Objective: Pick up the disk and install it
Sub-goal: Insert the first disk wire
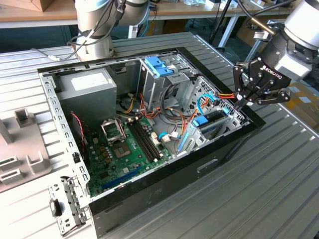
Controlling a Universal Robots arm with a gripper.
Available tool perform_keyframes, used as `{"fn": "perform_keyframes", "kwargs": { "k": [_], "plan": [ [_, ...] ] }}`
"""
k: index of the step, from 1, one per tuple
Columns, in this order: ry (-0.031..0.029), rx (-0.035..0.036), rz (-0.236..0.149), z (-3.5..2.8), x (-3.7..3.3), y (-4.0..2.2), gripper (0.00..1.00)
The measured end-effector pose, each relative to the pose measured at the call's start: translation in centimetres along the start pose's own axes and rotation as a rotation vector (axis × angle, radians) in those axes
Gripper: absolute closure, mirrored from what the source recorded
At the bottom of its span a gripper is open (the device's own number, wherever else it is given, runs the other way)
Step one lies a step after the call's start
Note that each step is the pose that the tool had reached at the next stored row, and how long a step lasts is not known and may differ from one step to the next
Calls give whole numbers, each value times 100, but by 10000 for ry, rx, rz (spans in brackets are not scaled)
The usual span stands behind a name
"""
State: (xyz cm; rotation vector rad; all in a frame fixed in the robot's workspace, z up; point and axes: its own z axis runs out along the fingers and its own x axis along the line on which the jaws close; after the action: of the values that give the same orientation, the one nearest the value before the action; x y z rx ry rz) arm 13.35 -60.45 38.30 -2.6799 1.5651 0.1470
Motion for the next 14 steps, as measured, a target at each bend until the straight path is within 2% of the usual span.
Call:
{"fn": "perform_keyframes", "kwargs": {
  "k": [8,14],
  "plan": [
    [11,-62,-632,0,0,0,89],
    [16,-92,-930,0,0,0,89]
  ]
}}
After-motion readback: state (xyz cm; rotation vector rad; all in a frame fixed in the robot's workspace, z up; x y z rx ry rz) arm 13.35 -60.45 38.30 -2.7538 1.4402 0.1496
